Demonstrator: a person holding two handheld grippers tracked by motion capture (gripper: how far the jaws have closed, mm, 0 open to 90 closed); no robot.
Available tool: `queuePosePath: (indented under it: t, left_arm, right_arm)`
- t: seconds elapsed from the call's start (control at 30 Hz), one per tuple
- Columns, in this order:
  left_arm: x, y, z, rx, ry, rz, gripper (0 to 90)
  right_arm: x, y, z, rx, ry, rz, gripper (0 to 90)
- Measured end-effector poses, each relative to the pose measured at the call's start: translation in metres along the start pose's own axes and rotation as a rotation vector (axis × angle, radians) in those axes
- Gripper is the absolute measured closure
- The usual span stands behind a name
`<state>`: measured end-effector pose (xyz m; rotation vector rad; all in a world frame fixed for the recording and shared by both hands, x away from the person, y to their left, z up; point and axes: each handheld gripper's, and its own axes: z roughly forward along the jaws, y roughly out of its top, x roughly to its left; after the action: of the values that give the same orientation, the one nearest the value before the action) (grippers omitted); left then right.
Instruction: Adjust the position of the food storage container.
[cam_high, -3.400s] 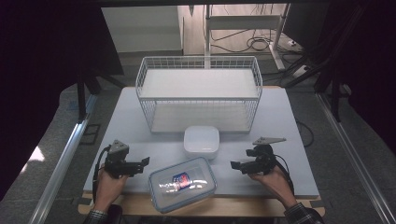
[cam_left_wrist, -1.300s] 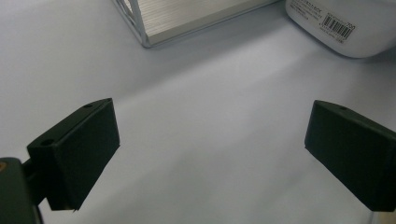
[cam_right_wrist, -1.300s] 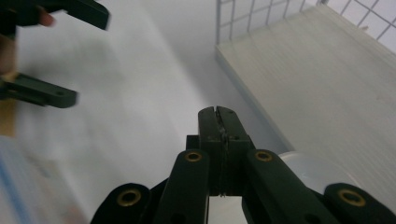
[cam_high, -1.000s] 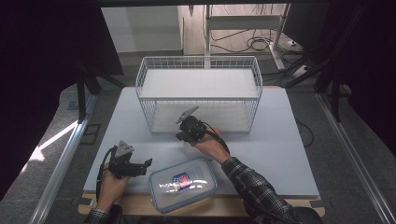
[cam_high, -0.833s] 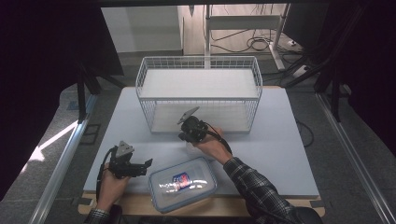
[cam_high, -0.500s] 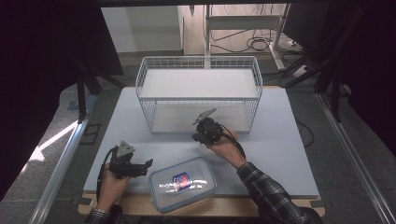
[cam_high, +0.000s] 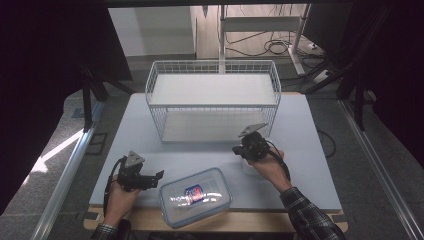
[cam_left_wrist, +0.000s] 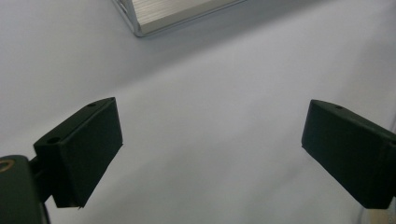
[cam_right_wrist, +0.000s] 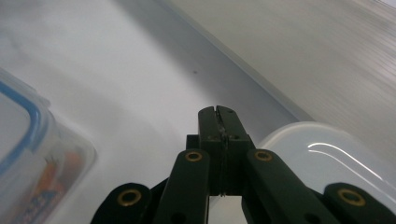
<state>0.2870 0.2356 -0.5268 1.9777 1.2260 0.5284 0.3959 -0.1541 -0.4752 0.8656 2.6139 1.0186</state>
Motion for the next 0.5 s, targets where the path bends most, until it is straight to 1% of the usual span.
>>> queuePosePath:
  t: [0.17,0.3,0.37,0.43,0.47,0.5]
  left_arm:
    - [0.000,0.000,-0.001,0.002,-0.001,-0.004,5.7]
    - [0.001,0.001,-0.002,0.009,-0.012,-0.008,6.3]
    - [0.000,0.001,-0.003,0.015,-0.017,-0.009,6.3]
    - [0.000,0.001,-0.004,0.023,-0.020,-0.003,6.2]
    - [0.000,0.002,-0.004,0.033,-0.022,0.002,6.2]
    - [0.000,0.002,-0.005,0.042,-0.029,0.010,6.1]
  right_arm:
    - [-0.013,-0.015,-0.014,-0.016,-0.034,0.036,89.4]
    - [-0.024,-0.028,-0.028,-0.024,-0.068,0.070,89.4]
    - [-0.027,-0.031,-0.031,-0.025,-0.075,0.079,89.4]
    - [-0.035,-0.040,-0.040,-0.030,-0.097,0.107,89.4]
    - [-0.035,-0.040,-0.040,-0.030,-0.097,0.107,89.4]
    - [-0.037,-0.043,-0.042,-0.035,-0.100,0.119,89.4]
